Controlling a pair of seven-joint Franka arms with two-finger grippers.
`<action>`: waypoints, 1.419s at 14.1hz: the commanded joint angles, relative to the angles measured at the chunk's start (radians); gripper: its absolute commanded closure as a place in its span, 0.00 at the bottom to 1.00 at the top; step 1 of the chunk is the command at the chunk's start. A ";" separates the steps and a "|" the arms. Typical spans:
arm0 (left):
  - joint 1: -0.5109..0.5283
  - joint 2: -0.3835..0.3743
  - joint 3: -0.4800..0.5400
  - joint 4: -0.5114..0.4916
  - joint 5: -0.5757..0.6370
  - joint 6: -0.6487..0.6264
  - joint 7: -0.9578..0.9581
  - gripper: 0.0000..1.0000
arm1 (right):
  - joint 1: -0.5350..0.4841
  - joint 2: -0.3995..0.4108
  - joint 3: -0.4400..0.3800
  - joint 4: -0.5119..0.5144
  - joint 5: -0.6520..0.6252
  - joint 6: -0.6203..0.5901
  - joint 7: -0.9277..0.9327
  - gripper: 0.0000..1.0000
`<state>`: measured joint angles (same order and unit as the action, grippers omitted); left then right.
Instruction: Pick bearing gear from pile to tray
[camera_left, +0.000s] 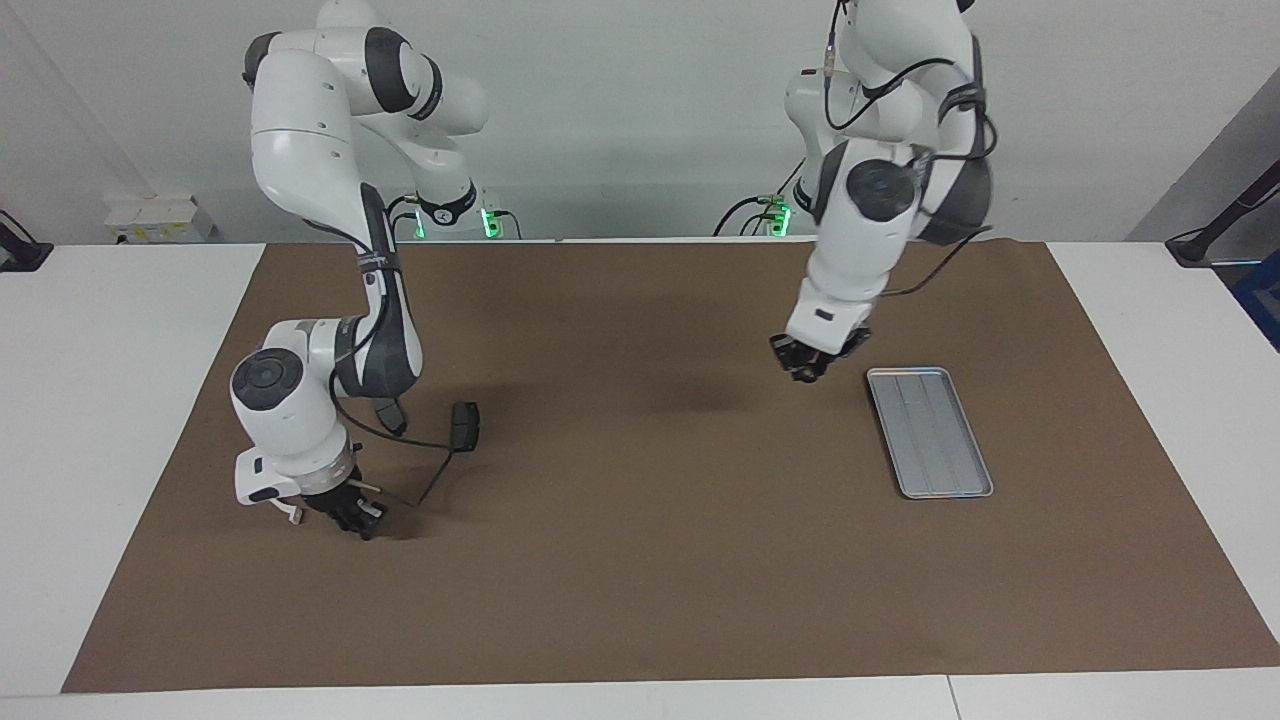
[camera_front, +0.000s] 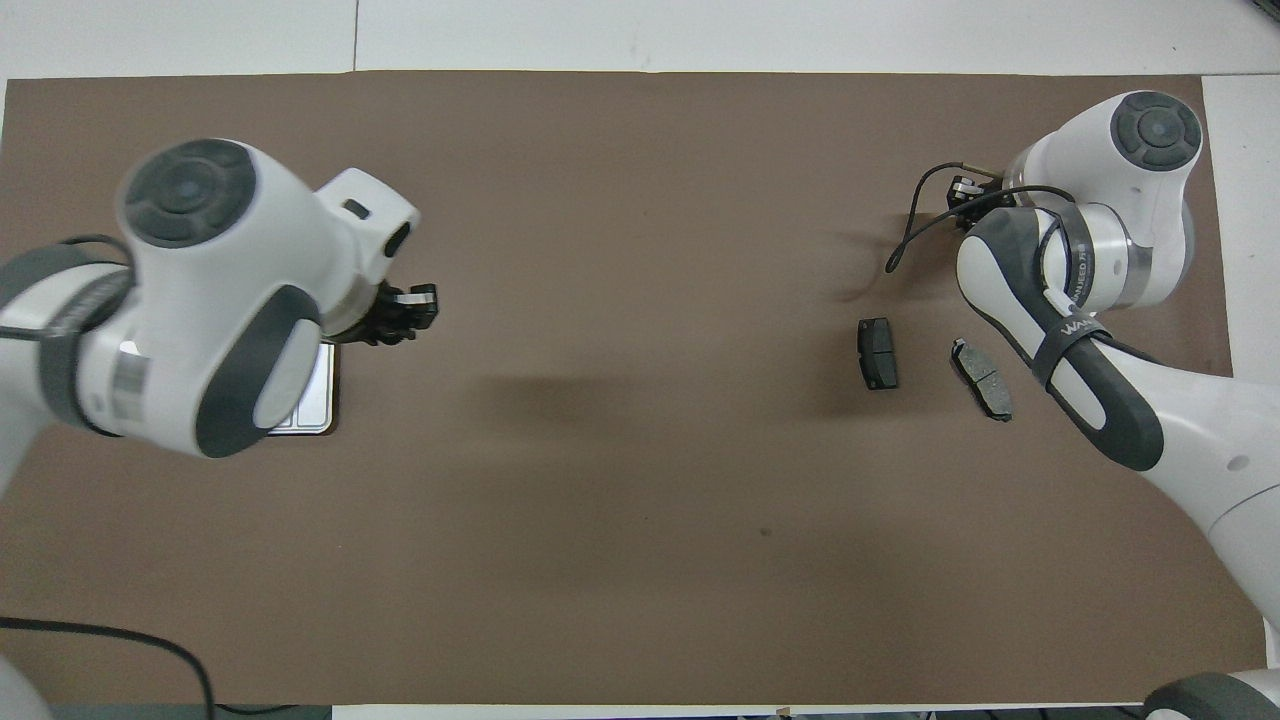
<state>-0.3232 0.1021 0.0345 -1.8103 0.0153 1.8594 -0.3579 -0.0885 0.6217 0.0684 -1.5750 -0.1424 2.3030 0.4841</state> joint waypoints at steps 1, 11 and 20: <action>0.139 -0.025 -0.012 -0.037 -0.011 -0.032 0.233 1.00 | -0.017 0.000 0.013 -0.020 -0.003 0.013 -0.038 1.00; 0.320 -0.099 -0.012 -0.405 -0.011 0.357 0.493 1.00 | 0.003 -0.161 0.131 0.174 -0.005 -0.514 -0.071 1.00; 0.313 0.025 -0.012 -0.463 -0.011 0.589 0.481 1.00 | 0.329 -0.185 0.218 0.263 0.084 -0.565 0.715 1.00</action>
<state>-0.0160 0.1009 0.0295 -2.2607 0.0138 2.3857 0.1174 0.2016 0.4112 0.2852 -1.3247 -0.0956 1.6971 1.0777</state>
